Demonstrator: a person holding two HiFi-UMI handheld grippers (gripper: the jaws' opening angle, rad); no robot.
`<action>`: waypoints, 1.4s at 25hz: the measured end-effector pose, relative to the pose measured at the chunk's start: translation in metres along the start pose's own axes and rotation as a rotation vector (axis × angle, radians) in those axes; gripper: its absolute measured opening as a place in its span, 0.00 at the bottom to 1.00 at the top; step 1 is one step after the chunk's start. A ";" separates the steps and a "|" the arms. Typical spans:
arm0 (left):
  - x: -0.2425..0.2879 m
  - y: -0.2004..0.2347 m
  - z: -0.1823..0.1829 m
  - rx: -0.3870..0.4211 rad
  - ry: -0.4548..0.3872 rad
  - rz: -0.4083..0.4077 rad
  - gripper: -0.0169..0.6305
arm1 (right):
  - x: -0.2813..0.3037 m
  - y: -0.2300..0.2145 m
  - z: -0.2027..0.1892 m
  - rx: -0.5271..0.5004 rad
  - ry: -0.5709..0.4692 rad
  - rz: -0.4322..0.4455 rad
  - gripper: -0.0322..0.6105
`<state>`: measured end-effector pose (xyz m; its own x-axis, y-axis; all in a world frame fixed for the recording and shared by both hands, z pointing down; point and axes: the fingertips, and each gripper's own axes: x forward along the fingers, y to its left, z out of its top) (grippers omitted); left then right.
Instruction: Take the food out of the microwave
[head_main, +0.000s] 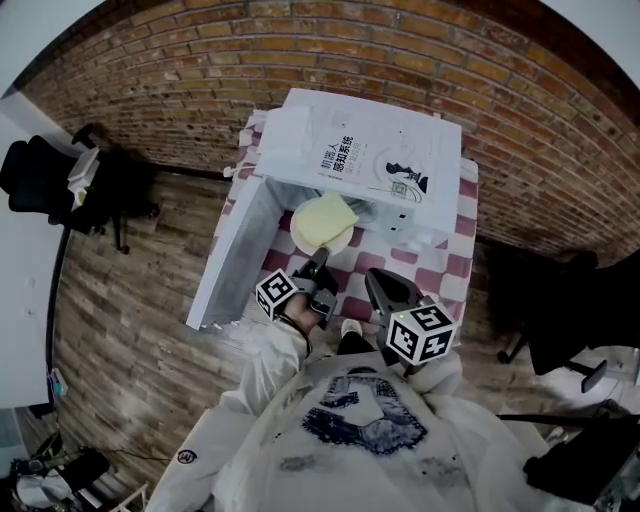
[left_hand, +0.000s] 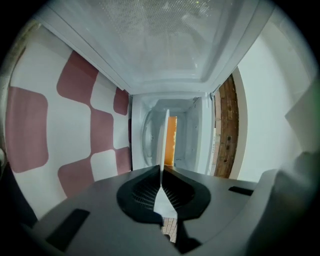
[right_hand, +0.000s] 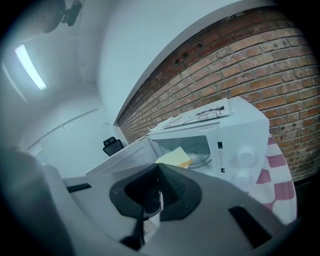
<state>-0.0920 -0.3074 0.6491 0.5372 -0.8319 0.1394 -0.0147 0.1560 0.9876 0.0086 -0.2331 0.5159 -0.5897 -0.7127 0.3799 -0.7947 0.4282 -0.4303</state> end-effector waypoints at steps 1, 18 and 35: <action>-0.006 -0.002 -0.002 -0.001 0.003 0.001 0.05 | -0.002 0.005 -0.001 0.001 -0.006 -0.002 0.07; -0.107 -0.031 -0.051 0.016 0.099 -0.030 0.05 | -0.063 0.085 -0.049 -0.013 -0.101 -0.069 0.07; -0.188 -0.068 -0.095 -0.035 0.139 -0.075 0.05 | -0.106 0.128 -0.075 -0.064 -0.129 -0.109 0.07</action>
<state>-0.1122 -0.1116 0.5487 0.6472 -0.7605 0.0519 0.0577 0.1167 0.9915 -0.0410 -0.0611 0.4823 -0.4795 -0.8203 0.3116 -0.8628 0.3761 -0.3378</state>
